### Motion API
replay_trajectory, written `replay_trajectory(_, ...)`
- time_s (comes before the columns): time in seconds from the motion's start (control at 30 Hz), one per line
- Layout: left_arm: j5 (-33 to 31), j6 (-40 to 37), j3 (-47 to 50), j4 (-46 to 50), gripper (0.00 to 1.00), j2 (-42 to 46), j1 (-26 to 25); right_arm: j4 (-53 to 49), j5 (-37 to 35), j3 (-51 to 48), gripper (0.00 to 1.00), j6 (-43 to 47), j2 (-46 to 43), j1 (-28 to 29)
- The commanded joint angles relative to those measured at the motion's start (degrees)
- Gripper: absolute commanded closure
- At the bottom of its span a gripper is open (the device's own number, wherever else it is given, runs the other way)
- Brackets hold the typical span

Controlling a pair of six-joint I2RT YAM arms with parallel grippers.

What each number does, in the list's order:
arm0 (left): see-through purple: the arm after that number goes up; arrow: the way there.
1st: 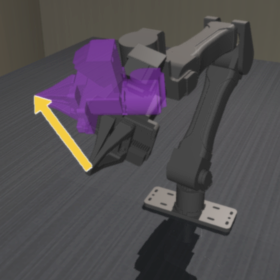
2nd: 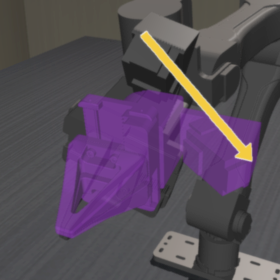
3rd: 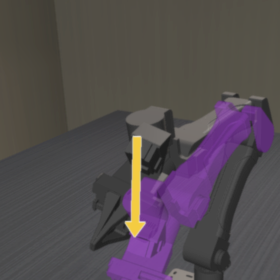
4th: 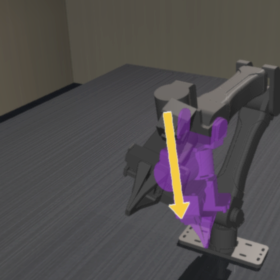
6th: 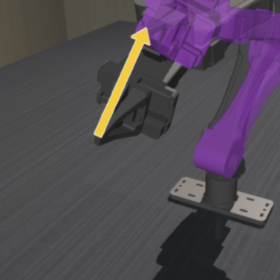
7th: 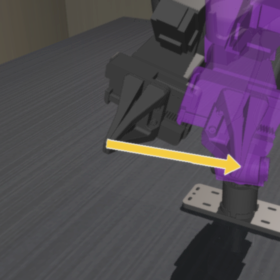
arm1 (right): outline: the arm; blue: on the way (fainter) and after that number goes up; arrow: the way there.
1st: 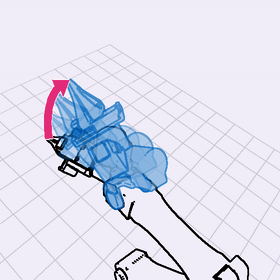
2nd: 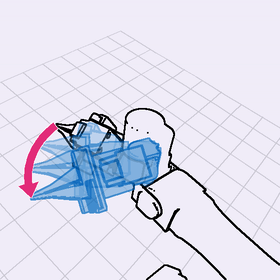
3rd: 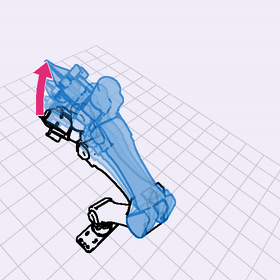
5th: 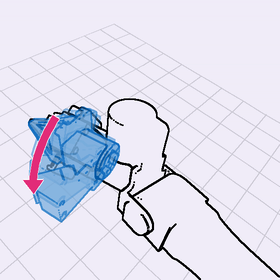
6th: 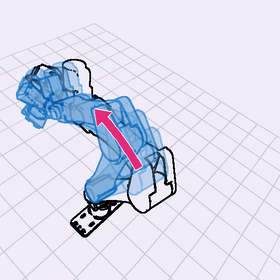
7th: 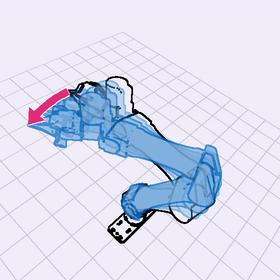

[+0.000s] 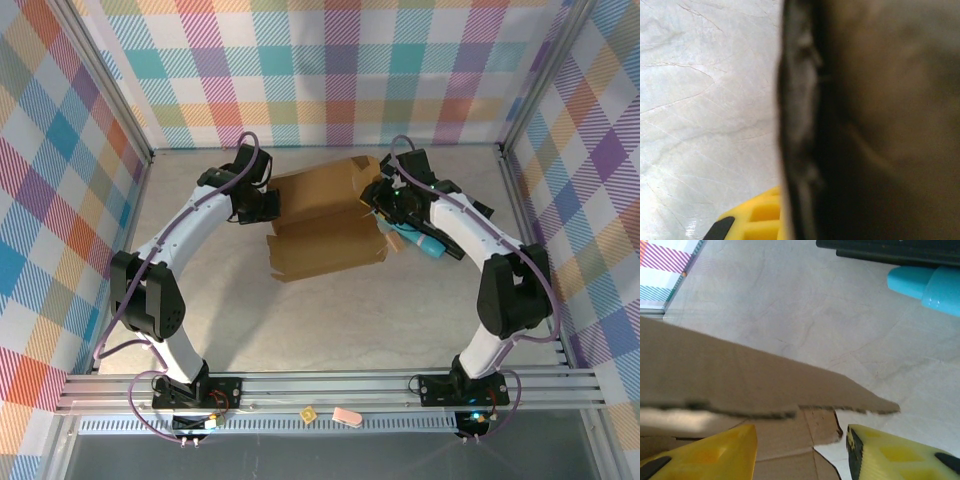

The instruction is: Fold the paper box

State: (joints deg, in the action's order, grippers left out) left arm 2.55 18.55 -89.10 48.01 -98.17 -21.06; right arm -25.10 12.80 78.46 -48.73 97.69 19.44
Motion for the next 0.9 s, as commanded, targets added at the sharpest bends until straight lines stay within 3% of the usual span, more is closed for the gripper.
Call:
replay_trajectory(0.0, 1.2, -0.8, -1.4, 0.7, 1.00, 2.1, 0.5, 0.8, 0.2, 3.0, 0.51, 1.6, 1.3, -0.3)
replay_trajectory(0.53, 1.9, 0.0, -0.9, -0.4, 1.00, 2.4, 0.5, 3.2, 7.2, 5.6, 0.60, -0.9, 2.4, 0.1)
replay_trajectory(0.77, 2.9, 1.4, -0.4, -1.4, 1.00, 2.6, 0.5, 3.5, 7.3, 3.7, 0.61, -1.3, 2.4, 1.4)
replay_trajectory(0.87, 2.8, 1.4, -0.4, -1.3, 1.00, 2.6, 0.5, 4.4, 3.9, 1.8, 0.63, -0.6, -0.5, 1.9)
